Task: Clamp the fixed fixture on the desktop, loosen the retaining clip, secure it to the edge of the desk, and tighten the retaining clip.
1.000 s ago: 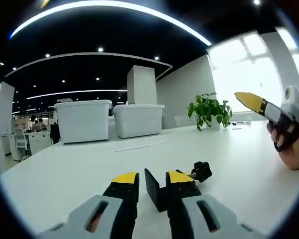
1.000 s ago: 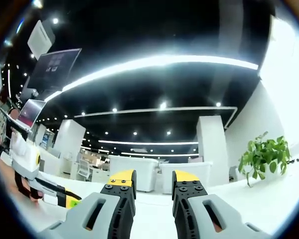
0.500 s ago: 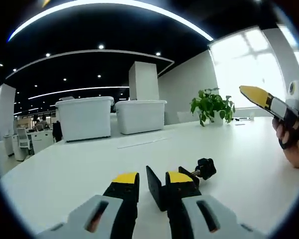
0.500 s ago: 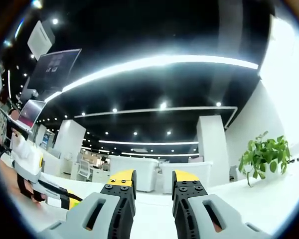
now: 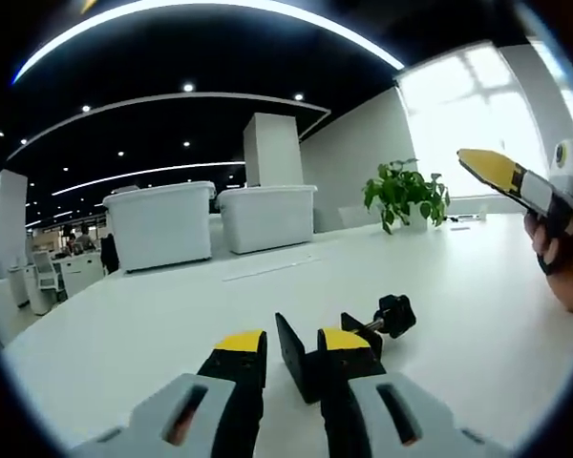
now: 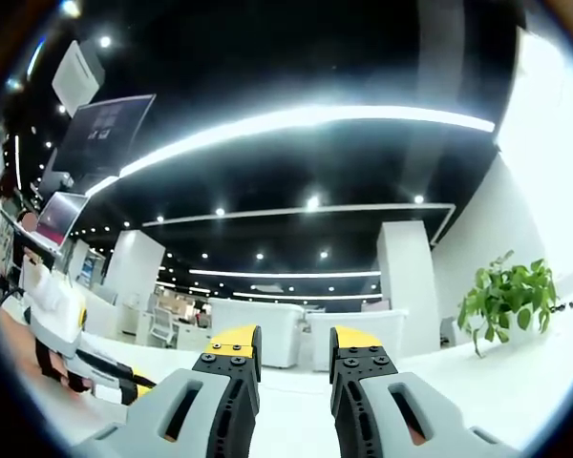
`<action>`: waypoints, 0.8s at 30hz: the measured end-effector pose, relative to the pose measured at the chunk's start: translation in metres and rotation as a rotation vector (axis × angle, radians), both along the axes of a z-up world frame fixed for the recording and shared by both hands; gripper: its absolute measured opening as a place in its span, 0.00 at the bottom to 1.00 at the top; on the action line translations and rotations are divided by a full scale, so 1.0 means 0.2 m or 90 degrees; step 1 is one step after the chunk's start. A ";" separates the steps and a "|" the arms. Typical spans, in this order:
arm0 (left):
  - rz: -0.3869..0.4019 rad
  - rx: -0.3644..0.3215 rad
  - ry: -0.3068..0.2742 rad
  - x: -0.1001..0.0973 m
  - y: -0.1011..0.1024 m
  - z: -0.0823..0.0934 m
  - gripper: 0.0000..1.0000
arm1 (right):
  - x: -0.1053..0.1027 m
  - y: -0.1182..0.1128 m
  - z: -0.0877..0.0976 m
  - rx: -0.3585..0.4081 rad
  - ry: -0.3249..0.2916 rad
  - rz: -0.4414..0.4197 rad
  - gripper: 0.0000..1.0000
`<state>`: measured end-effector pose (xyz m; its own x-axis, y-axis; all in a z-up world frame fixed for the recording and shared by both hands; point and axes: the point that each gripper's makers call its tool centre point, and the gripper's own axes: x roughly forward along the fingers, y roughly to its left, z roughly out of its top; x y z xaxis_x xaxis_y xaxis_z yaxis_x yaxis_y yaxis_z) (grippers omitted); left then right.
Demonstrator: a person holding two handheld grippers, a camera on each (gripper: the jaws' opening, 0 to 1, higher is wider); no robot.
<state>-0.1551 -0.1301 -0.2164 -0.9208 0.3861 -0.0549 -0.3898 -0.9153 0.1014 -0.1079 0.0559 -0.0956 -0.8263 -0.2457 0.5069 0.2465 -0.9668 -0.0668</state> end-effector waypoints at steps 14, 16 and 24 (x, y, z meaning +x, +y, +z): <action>0.026 0.008 -0.022 -0.02 -0.02 -0.02 0.19 | 0.00 0.00 0.00 -0.003 0.001 0.000 0.28; 0.028 0.008 -0.027 -0.02 -0.02 -0.02 0.19 | 0.00 0.01 0.00 -0.005 0.001 0.000 0.28; 0.040 0.002 -0.039 -0.04 -0.02 -0.04 0.18 | 0.01 0.01 0.00 -0.009 0.002 0.000 0.28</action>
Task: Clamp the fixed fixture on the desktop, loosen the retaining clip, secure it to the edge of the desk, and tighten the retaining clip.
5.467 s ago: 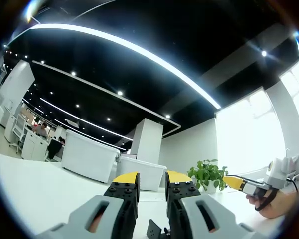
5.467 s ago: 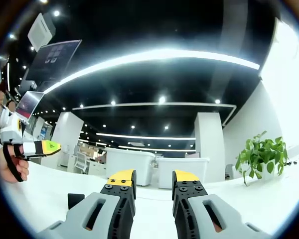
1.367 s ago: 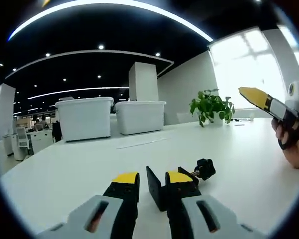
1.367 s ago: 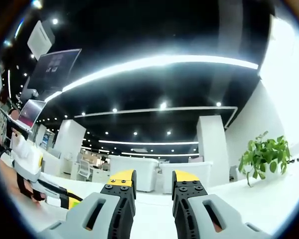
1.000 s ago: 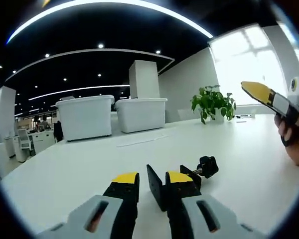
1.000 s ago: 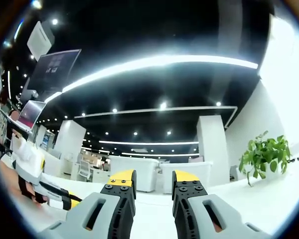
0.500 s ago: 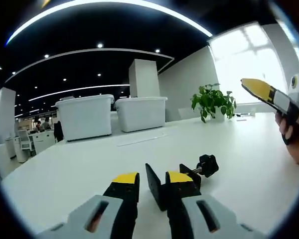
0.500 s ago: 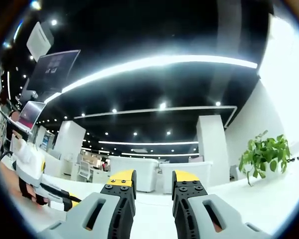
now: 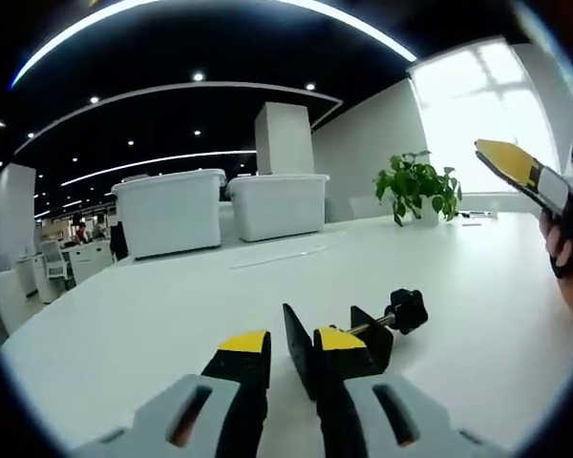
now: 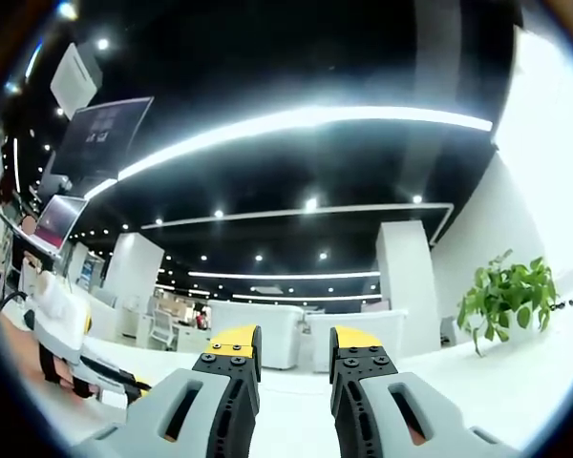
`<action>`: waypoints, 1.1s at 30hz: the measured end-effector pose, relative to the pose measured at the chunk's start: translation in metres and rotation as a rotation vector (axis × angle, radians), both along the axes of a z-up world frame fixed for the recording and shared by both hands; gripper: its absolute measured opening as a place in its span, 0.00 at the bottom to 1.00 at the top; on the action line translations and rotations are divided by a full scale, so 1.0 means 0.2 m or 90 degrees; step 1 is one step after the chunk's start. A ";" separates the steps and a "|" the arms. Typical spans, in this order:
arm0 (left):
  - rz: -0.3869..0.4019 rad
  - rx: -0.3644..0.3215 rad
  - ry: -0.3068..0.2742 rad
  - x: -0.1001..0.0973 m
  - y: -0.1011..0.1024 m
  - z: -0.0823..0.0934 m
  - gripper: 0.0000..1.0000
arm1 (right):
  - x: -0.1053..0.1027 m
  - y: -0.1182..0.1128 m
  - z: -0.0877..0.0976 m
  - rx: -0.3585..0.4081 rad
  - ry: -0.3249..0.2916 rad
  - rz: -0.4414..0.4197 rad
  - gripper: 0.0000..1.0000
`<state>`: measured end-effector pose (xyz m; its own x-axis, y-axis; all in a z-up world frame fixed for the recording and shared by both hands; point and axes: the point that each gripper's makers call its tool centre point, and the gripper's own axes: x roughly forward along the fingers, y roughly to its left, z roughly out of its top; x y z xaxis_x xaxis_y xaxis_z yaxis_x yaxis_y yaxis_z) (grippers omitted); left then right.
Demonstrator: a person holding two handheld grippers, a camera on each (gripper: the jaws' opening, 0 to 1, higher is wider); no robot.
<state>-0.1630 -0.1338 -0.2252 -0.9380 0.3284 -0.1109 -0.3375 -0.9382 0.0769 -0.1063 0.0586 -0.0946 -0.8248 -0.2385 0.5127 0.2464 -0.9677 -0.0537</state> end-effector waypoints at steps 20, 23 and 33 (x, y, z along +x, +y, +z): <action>0.015 -0.019 -0.003 -0.04 0.01 -0.02 0.06 | 0.00 0.02 0.01 -0.017 0.001 0.003 0.28; 0.016 -0.019 -0.004 -0.03 0.01 -0.02 0.05 | 0.00 0.02 0.00 -0.016 0.000 0.004 0.28; 0.023 -0.001 -0.021 0.00 0.00 -0.02 0.04 | 0.00 -0.02 -0.01 -0.009 -0.010 0.021 0.25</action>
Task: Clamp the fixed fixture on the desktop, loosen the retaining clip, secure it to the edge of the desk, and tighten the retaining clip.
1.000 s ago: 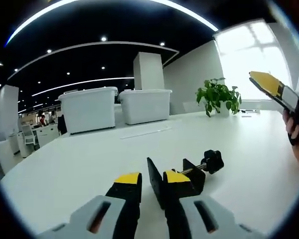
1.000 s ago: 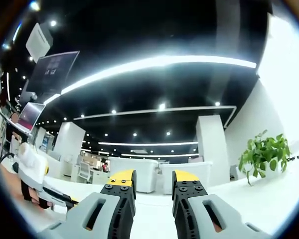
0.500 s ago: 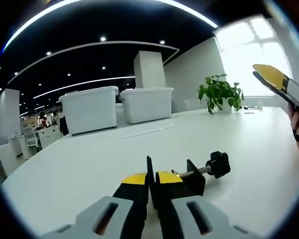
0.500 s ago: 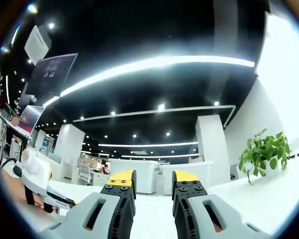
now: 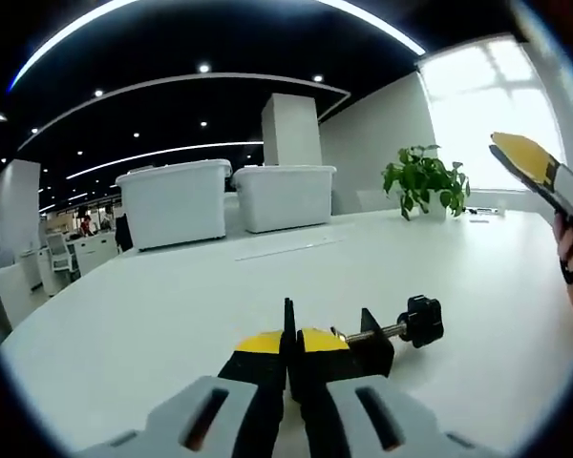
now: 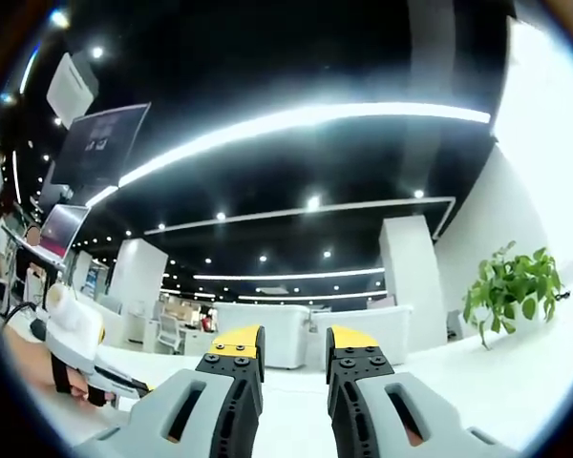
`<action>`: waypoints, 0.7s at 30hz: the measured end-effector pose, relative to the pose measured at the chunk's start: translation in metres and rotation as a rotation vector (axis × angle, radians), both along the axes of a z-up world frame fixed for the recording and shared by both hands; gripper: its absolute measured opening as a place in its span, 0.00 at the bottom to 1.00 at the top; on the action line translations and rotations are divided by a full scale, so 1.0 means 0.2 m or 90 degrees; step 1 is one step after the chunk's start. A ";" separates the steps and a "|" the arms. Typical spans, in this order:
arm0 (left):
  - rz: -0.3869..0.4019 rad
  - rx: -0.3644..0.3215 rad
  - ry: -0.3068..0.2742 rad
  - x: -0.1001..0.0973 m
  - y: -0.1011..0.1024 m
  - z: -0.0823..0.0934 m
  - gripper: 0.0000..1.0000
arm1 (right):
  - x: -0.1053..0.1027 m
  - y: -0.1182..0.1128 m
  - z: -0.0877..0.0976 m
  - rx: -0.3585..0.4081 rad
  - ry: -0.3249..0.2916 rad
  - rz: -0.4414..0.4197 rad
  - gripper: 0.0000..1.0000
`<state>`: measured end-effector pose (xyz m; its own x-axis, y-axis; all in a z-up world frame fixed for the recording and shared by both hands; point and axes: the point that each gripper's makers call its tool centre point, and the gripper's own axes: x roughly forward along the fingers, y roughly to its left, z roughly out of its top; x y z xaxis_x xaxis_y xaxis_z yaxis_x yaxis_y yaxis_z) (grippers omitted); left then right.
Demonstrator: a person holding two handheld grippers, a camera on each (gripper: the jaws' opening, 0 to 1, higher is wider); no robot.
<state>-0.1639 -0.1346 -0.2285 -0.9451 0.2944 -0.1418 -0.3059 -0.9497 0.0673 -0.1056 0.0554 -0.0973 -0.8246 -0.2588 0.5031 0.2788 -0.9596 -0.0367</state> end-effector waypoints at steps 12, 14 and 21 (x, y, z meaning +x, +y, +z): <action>0.016 0.011 -0.016 0.04 -0.03 0.00 0.03 | -0.05 -0.06 -0.06 0.018 -0.041 0.026 0.25; 0.015 0.010 -0.016 0.04 -0.03 0.00 0.03 | -0.07 -0.12 -0.11 0.023 -0.071 0.067 0.25; 0.011 0.012 -0.018 0.03 -0.03 0.00 0.03 | -0.09 -0.50 -0.42 0.068 -0.297 0.342 0.24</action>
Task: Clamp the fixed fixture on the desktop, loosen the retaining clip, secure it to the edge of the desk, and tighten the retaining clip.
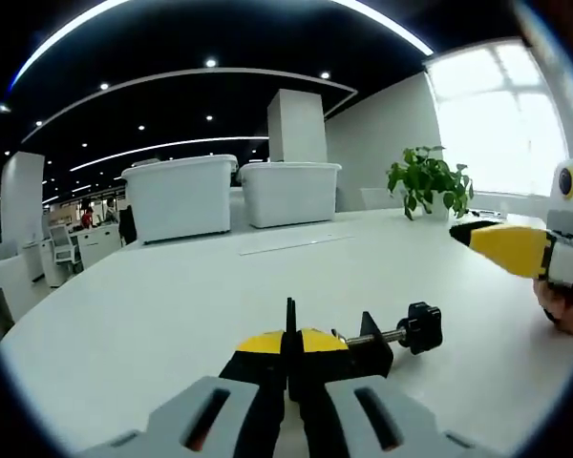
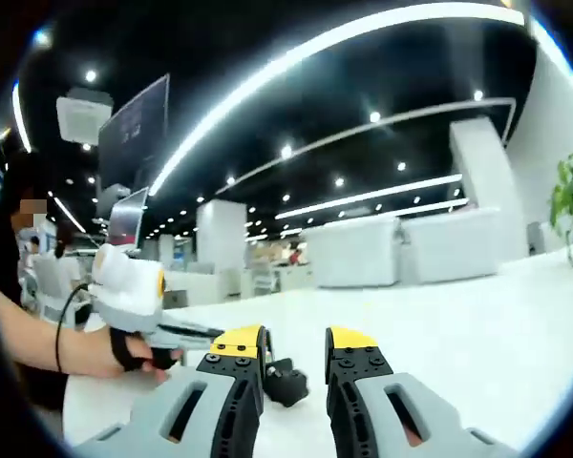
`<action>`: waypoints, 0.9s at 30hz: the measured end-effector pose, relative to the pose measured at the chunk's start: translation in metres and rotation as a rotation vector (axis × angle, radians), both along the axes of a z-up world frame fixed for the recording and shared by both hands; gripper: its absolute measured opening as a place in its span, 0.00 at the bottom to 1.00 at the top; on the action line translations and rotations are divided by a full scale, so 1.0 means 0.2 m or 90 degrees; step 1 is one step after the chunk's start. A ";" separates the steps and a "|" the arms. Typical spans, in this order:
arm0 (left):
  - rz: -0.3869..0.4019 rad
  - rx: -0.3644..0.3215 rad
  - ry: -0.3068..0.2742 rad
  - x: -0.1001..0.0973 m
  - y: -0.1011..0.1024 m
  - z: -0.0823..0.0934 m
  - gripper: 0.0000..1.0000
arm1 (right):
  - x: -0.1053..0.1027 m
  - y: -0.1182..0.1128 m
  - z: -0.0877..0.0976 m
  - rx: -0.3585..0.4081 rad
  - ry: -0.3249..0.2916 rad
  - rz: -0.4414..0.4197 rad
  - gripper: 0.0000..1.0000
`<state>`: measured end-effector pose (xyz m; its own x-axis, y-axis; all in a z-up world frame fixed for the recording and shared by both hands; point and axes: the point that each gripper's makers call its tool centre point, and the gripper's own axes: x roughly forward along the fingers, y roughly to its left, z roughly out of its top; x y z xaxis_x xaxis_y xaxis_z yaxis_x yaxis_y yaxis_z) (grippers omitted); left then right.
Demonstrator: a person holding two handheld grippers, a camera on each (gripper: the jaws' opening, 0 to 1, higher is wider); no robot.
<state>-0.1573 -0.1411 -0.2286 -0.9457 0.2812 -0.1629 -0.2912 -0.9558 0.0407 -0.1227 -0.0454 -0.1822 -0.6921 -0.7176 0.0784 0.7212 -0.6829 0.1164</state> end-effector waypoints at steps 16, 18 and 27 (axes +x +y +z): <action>-0.008 0.009 -0.004 -0.01 -0.01 -0.01 0.03 | 0.04 -0.13 -0.12 0.138 0.025 0.100 0.19; -0.008 0.009 -0.004 -0.01 0.00 -0.01 0.03 | 0.04 -0.12 -0.12 0.141 0.030 0.096 0.19; -0.009 0.010 -0.003 -0.01 -0.01 -0.01 0.03 | -0.01 -0.11 -0.14 0.150 0.030 0.086 0.21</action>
